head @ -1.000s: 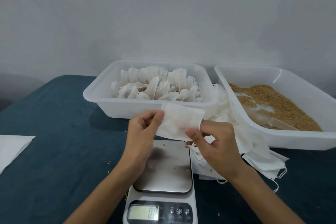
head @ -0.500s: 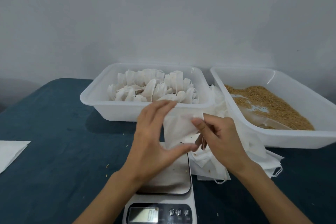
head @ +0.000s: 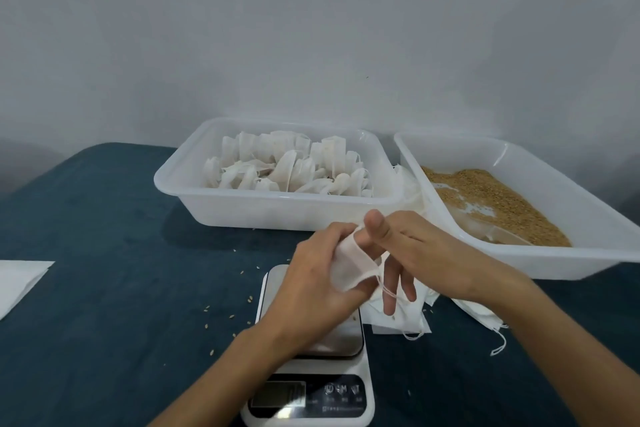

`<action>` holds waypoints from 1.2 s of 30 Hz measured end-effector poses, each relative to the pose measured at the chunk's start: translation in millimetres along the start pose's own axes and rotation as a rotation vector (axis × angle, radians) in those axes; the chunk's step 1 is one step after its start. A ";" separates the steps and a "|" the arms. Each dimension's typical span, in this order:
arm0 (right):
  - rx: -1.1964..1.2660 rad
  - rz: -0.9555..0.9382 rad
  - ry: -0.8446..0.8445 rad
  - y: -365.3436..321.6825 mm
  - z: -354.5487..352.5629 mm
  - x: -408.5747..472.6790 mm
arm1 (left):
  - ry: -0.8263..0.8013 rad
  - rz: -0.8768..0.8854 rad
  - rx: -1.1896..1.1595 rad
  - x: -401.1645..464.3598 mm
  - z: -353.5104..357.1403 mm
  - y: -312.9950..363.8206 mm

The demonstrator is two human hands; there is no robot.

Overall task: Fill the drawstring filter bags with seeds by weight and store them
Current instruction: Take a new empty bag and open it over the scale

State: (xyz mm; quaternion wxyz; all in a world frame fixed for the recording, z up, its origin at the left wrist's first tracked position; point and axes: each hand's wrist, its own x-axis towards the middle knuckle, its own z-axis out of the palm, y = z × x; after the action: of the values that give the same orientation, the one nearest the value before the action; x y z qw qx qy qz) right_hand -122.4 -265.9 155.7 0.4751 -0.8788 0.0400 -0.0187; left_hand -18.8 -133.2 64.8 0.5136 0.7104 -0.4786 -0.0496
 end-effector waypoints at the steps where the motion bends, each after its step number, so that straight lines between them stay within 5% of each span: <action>1: -0.038 0.019 0.010 -3.1 -2.2 0.1 | 0.010 -0.018 -0.030 0.0 -0.3 0.6; 6: -0.092 -0.034 0.137 -18.6 -27.6 -7.7 | 0.010 -0.093 -0.165 -1.1 -3.1 1.8; 9: -0.040 -0.064 0.433 1.7 -68.9 -12.2 | 0.028 -0.142 -0.277 0.2 -4.4 -0.3; 12: -0.309 0.126 0.749 68.2 -132.2 -19.4 | 0.048 -0.181 -0.391 1.7 -7.2 -4.4; 16: -0.750 0.747 0.287 153.4 -180.3 -32.7 | 0.049 -0.192 -0.437 1.6 -5.6 -6.3; 19: -0.827 0.802 0.152 178.1 -184.8 -29.0 | 0.062 -0.197 -0.425 1.6 -4.7 -8.3; 23: -0.856 0.786 0.141 192.4 -194.7 -23.4 | 0.074 -0.193 -0.453 2.1 -4.5 -8.1; 28: -0.823 0.760 0.384 205.3 -220.5 -26.1 | 0.084 -0.192 -0.481 4.4 -4.7 -8.8; 36: -1.045 0.988 0.511 191.9 -228.9 -19.1 | 0.107 -0.177 -0.454 5.6 -4.2 -6.4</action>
State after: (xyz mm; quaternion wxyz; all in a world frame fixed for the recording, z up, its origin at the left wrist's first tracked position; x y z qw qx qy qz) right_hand -167.7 -559.7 120.7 -0.0735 -0.8378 0.5408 0.0149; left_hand -9.5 -134.4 64.1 0.6783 0.6176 -0.3634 -0.1628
